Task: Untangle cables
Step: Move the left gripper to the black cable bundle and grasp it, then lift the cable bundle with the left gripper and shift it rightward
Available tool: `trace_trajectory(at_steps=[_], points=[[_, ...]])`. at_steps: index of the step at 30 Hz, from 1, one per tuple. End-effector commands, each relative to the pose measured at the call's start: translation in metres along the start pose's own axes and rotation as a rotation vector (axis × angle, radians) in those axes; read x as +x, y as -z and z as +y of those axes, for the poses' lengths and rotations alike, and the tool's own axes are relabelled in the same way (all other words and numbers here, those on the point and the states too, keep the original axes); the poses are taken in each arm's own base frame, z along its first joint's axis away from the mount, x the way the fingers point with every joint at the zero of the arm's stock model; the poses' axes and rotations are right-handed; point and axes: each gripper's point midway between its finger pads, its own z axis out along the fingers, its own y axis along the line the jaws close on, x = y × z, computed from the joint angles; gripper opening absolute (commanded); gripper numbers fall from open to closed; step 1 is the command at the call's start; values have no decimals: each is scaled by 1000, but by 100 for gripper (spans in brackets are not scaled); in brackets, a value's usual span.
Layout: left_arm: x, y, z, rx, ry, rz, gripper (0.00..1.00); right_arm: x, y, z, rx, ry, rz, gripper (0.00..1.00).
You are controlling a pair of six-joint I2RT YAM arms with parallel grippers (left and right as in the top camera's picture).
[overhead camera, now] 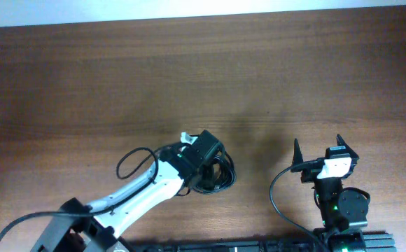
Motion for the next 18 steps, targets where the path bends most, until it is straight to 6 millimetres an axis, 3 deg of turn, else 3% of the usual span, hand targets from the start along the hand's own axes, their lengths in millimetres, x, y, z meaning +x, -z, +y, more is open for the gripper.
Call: trace_trajectory(at_steps=[1, 4, 5, 7, 8, 9, 11, 13, 15, 18], points=[[9, -30, 4, -44, -111, 71, 62, 3, 0, -1, 1, 6, 7, 99], [23, -50, 15, -105, -117, 146, 50, 3, 0, -1, 1, 6, 7, 99], [24, -51, 16, -108, -128, 151, 40, 3, 0, -1, 1, 6, 7, 99], [14, -48, 12, -106, -215, 125, 7, 3, 0, -1, 1, 6, 7, 99], [7, -45, 10, -107, -245, 106, 0, 3, 0, -1, 1, 6, 7, 99], [-11, -37, -5, -76, -331, 63, 0, 3, 0, -1, 1, 6, 7, 99], [-32, -27, -15, -77, -390, 4, 0, 3, 0, -1, 1, 6, 7, 99], [-73, -7, -23, -138, -435, -128, 0, 3, 0, -1, 1, 6, 7, 99], [-100, 11, -32, -166, -501, -214, 0, 3, 0, -1, 1, 6, 7, 99], [-128, 29, -39, -212, -546, -311, 0, 3, 0, -1, 1, 6, 7, 99]])
